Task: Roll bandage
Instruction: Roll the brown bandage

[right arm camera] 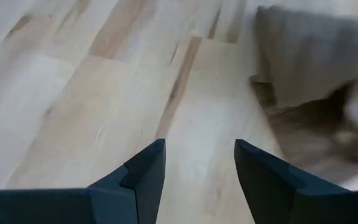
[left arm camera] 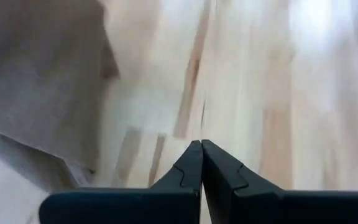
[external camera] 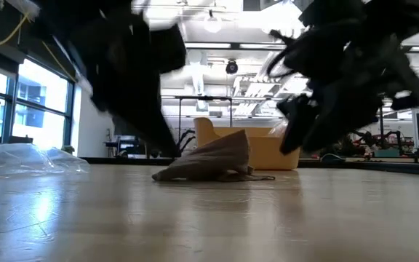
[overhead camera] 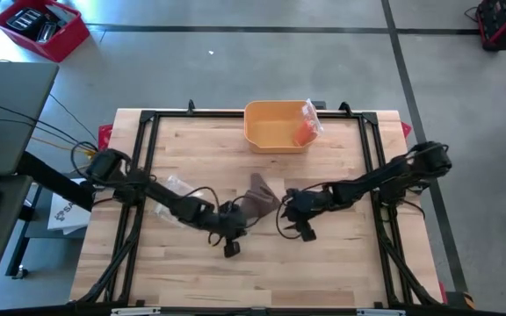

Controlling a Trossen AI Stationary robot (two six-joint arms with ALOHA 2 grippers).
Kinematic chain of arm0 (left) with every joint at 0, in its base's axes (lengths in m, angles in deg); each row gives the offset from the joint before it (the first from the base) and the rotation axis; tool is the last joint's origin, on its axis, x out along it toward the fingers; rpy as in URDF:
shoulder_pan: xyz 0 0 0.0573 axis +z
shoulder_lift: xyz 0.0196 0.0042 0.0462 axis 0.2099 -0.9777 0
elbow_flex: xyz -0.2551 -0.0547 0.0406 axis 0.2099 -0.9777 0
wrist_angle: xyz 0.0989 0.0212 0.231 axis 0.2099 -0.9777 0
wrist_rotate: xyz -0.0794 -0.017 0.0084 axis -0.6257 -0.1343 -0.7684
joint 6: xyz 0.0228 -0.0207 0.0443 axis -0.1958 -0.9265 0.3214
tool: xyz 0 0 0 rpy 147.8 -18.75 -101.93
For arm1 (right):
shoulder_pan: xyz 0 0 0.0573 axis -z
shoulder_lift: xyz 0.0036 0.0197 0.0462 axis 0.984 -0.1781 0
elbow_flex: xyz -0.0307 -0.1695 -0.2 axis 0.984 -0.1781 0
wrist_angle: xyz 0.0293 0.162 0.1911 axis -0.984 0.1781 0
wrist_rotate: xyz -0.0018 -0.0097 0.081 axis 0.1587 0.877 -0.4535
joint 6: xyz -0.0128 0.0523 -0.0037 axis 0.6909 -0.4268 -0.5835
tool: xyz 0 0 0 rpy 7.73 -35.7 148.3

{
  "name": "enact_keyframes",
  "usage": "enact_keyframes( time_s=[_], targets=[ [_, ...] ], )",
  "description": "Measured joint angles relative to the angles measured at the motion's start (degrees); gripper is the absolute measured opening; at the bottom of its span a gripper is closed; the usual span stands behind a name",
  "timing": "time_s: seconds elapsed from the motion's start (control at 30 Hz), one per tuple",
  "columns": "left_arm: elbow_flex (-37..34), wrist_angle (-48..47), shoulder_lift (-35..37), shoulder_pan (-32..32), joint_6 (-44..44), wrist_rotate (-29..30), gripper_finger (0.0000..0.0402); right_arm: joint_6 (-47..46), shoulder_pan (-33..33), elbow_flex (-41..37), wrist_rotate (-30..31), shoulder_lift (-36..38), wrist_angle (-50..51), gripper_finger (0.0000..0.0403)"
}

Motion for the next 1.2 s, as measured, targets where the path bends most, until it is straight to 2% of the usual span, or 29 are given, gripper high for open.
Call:
enact_keyframes(
  time_s=[0.13,0.2,0.33,0.47,0.53,0.6,0.67,0.77,0.9,1.0,1.1,1.2],
  targets=[
    [0.02,-0.32,3.49,-1.10,-3.53,11.99,0.0000,-0.59,-0.72,0.00,10.92,4.18,0.95,0.0183],
    [0.02,-0.27,3.97,0.26,-4.85,15.07,0.0000,-2.06,-0.10,0.10,16.83,4.38,0.02,0.0183],
    [0.02,-1.24,3.45,4.31,-5.06,15.73,0.0000,-3.09,2.29,0.10,18.06,2.46,-0.04,0.0183],
    [-0.02,-5.37,2.98,9.79,-7.55,22.41,0.0000,-5.41,3.29,0.07,20.04,0.92,2.18,0.0183],
    [0.02,-7.88,2.98,13.16,-10.31,23.31,0.0000,-6.69,3.33,0.07,22.24,0.92,2.96,0.0183],
    [-0.09,-10.44,2.98,17.07,-10.99,18.96,0.0000,-7.40,3.64,0.07,23.52,0.92,2.94,0.0183],
    [-0.45,-10.61,2.42,20.98,-11.03,11.50,0.0000,-7.61,4.99,0.04,22.59,0.97,1.53,0.0183],
    [-1.91,-6.93,0.43,25.25,-9.33,2.04,0.0000,-9.17,7.86,0.07,20.13,0.77,0.01,0.0183],
    [-2.34,4.49,-3.48,26.60,-5.75,-2.90,0.0000,-9.37,8.66,0.07,20.00,0.68,0.82,0.0183],
    [-2.33,19.71,-7.45,26.07,-2.16,-6.02,0.0000,-9.36,7.70,0.07,22.03,1.07,4.85,0.0183],
    [-0.95,34.90,-10.53,24.17,6.66,-12.63,0.0000,-10.32,5.99,0.06,28.22,3.84,13.30,0.0183],
    [1.49,37.30,-10.22,21.16,10.85,-12.99,0.0000,-12.47,4.14,0.05,33.90,8.91,24.14,0.0183]
  ],
)
